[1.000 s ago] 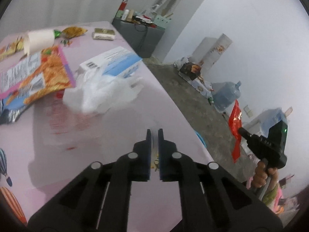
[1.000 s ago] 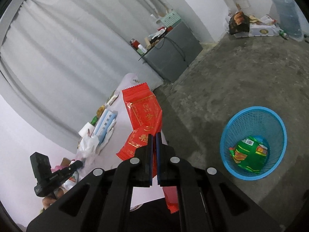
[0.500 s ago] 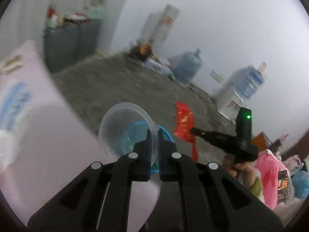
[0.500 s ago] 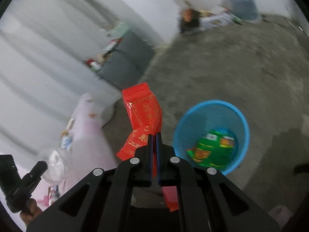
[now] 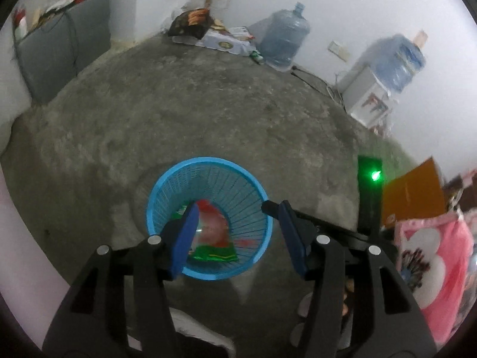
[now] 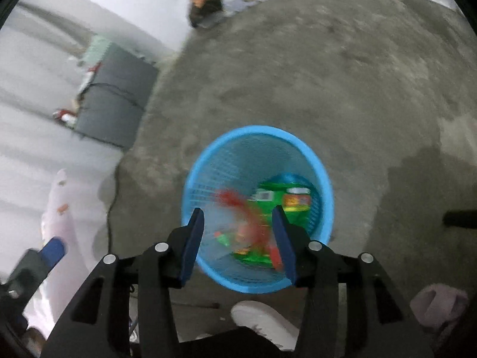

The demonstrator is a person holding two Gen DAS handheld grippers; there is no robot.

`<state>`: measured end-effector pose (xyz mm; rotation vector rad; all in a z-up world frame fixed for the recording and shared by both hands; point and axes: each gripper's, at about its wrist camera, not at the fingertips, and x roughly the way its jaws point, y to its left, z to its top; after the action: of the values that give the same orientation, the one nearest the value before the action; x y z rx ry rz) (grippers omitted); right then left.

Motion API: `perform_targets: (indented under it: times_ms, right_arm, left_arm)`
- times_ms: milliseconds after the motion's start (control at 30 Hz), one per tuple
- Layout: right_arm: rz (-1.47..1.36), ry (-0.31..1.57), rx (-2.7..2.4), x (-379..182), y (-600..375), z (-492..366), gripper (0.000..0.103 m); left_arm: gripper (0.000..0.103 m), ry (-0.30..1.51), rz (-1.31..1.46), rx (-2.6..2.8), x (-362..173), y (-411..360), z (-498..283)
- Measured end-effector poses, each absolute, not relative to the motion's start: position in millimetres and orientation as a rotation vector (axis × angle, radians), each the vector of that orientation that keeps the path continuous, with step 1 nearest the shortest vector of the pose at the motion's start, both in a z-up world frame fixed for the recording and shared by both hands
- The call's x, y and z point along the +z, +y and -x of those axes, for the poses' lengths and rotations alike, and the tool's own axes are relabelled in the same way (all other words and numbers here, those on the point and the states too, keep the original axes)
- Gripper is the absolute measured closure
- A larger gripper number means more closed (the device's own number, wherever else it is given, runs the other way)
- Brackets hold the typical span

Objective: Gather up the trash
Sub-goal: 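Carry the red wrapper to the blue wastebasket and open the right tool, then move both open tools back over the table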

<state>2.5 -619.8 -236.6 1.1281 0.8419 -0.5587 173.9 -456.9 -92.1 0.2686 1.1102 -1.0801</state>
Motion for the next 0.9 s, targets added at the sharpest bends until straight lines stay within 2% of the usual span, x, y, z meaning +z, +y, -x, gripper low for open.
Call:
perform_targets:
  times_ms: [267,433,500,633,900]
  right_arm:
    - [-1.075,0.803,-0.580,-216,-612,12,0.056]
    - [-0.998,0.770,-0.546,-177,-592,8,0.036]
    - [-0.962,0.751,-0.516,-159,-580,3,0.032]
    - [-0.897,0.739,-0.433,-126,-556,-10,0.026]
    - [-0.897,0.727,-0.187,-75,-503,-30,0.025]
  left_arm:
    - [0.049,1.030,-0.157,-1.056,-55,-405,-175]
    - [0.046,0.978,-0.056,-1.046,-23,-354,-170]
    - [0.045,0.964,-0.036,-1.033,-14,-332,-167]
    - [0.040,0.897,0.006,-0.980,9,-276,-162]
    - [0.036,0.781,0.011,-0.829,37,-171,-159]
